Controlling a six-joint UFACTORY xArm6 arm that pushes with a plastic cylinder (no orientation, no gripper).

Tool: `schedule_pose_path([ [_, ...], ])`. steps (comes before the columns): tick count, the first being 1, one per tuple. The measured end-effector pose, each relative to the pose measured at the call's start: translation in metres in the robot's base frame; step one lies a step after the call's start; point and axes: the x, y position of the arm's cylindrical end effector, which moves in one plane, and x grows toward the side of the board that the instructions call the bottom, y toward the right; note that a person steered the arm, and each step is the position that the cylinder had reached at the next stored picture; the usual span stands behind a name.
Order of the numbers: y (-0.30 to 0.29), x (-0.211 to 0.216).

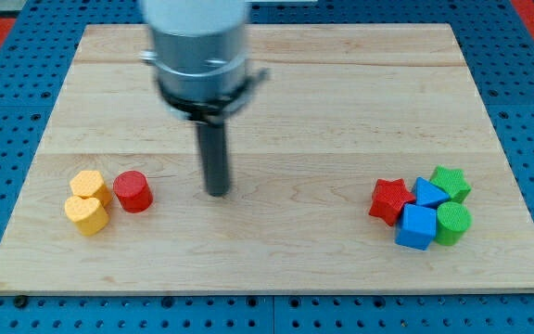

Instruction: Push red circle towards bottom center

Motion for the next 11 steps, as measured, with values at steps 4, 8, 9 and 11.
schedule_pose_path([
  [4,-0.088,-0.004],
  [8,-0.075,0.041],
  [9,-0.053,0.041],
  [11,0.019,0.041],
])
